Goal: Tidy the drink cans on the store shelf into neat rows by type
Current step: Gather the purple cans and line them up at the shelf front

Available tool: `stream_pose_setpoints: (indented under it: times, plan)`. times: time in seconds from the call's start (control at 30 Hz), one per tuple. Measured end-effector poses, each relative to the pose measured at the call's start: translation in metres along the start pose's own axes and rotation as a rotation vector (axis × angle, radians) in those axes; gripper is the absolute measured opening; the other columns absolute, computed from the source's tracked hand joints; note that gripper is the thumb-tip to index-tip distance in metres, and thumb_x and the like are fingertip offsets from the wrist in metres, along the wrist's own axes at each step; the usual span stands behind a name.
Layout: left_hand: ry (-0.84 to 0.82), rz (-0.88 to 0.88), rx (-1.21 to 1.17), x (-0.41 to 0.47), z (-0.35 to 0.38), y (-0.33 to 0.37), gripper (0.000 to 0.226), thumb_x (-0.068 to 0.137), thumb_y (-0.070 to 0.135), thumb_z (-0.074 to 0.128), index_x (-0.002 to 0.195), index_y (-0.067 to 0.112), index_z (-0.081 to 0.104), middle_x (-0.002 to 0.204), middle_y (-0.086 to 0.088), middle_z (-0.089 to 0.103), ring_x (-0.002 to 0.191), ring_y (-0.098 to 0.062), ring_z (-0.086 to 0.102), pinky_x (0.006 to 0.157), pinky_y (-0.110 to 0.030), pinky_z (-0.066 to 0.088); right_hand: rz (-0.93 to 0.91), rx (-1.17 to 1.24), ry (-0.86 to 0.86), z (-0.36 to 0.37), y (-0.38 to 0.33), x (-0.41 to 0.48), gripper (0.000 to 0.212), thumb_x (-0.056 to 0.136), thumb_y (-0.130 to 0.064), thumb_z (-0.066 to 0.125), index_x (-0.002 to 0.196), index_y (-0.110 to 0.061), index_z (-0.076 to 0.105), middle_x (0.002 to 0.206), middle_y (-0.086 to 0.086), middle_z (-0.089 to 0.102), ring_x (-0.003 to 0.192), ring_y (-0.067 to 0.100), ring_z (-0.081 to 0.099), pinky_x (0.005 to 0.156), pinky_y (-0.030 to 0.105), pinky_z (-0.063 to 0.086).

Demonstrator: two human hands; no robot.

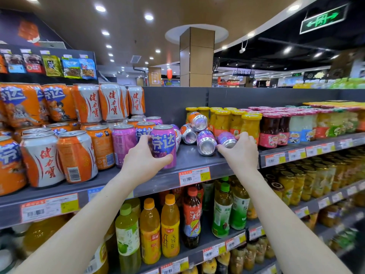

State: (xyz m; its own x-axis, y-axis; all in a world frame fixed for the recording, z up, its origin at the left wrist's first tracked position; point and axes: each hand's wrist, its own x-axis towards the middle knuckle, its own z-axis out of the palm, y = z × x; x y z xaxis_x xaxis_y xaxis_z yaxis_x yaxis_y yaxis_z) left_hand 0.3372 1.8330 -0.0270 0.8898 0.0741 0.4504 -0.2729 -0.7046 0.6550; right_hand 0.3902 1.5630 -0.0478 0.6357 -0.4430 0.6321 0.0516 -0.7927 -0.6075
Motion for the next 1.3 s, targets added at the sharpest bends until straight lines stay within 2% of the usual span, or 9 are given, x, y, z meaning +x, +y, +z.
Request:
stream_pose_setpoints:
  times: [0.13,0.3,0.47,0.6,0.7,0.8,0.93,1.13,1.3]
  plan:
    - [-0.003,-0.007,0.029,0.003,0.002,-0.002,0.060,0.073,0.054,0.078,0.118,0.034,0.043,0.108,0.014,0.066,0.101,-0.016,0.067,0.091,-0.042,0.056,0.038,0.120,0.028,-0.001,0.001,-0.006,0.054,0.071,-0.046,0.080,0.105,-0.015,0.054,0.099,-0.001,0.050,0.094,0.021,0.053,0.073,0.030,0.037]
    - [0.000,0.006,-0.025,0.003,0.005,-0.007,0.060,0.071,0.055,0.076,0.118,0.035,0.044,0.108,0.013,0.069,0.096,-0.017,0.069,0.084,-0.044,0.060,0.082,0.324,0.093,0.000,-0.001,-0.019,0.052,0.073,-0.041,0.084,0.108,-0.015,0.057,0.104,-0.001,0.057,0.093,0.015,0.055,0.074,0.023,0.037]
    - [-0.008,0.000,-0.079,0.003,0.006,-0.010,0.063,0.068,0.056,0.076,0.120,0.036,0.046,0.105,0.018,0.069,0.096,-0.012,0.068,0.087,-0.042,0.059,0.174,0.544,0.117,-0.001,-0.018,-0.033,0.047,0.077,-0.040,0.083,0.107,-0.017,0.055,0.104,-0.003,0.060,0.092,0.013,0.060,0.064,0.005,0.039]
    - [-0.009,0.009,-0.101,0.004,0.005,-0.012,0.067,0.066,0.056,0.077,0.123,0.036,0.047,0.107,0.019,0.069,0.099,-0.009,0.068,0.091,-0.042,0.058,0.239,0.677,0.041,0.002,-0.036,-0.039,0.049,0.076,-0.045,0.081,0.108,-0.014,0.062,0.099,-0.007,0.065,0.086,0.001,0.062,0.066,0.014,0.044]
    - [-0.005,0.020,-0.121,0.005,0.003,-0.012,0.065,0.066,0.053,0.080,0.120,0.036,0.049,0.101,0.022,0.068,0.092,-0.002,0.068,0.089,-0.040,0.059,0.240,0.747,-0.035,0.011,-0.053,-0.045,0.048,0.072,-0.048,0.081,0.104,-0.016,0.064,0.099,-0.005,0.068,0.091,0.009,0.067,0.077,0.030,0.056]
    - [-0.021,0.036,-0.122,0.005,-0.002,-0.011,0.064,0.068,0.052,0.083,0.119,0.034,0.049,0.098,0.023,0.067,0.088,0.005,0.066,0.085,-0.036,0.060,0.212,0.791,-0.093,0.025,-0.070,-0.053,0.042,0.072,-0.046,0.082,0.097,-0.019,0.063,0.097,-0.001,0.070,0.092,0.016,0.069,0.077,0.031,0.056]
    - [-0.012,0.046,-0.101,0.003,-0.010,-0.013,0.064,0.068,0.055,0.081,0.117,0.034,0.047,0.103,0.018,0.069,0.088,0.002,0.067,0.081,-0.033,0.060,0.186,0.817,-0.203,0.034,-0.081,-0.056,0.051,0.063,-0.056,0.080,0.095,-0.020,0.063,0.092,0.003,0.075,0.087,0.020,0.073,0.081,0.046,0.060]
    - [0.023,0.062,-0.062,-0.003,-0.020,-0.022,0.067,0.064,0.060,0.077,0.117,0.034,0.046,0.102,0.018,0.067,0.092,-0.004,0.068,0.083,-0.040,0.061,0.164,0.916,-0.499,0.027,-0.082,-0.045,0.048,0.072,-0.035,0.084,0.101,-0.006,0.059,0.102,0.018,0.072,0.092,0.028,0.074,0.080,0.043,0.062]
    - [0.026,0.076,-0.071,-0.005,-0.023,-0.023,0.065,0.065,0.059,0.078,0.119,0.037,0.049,0.105,0.019,0.067,0.092,0.001,0.067,0.081,-0.036,0.062,0.135,0.923,-0.748,0.019,-0.082,-0.027,0.042,0.078,-0.019,0.080,0.111,-0.012,0.055,0.112,0.018,0.066,0.092,0.026,0.073,0.083,0.042,0.061]
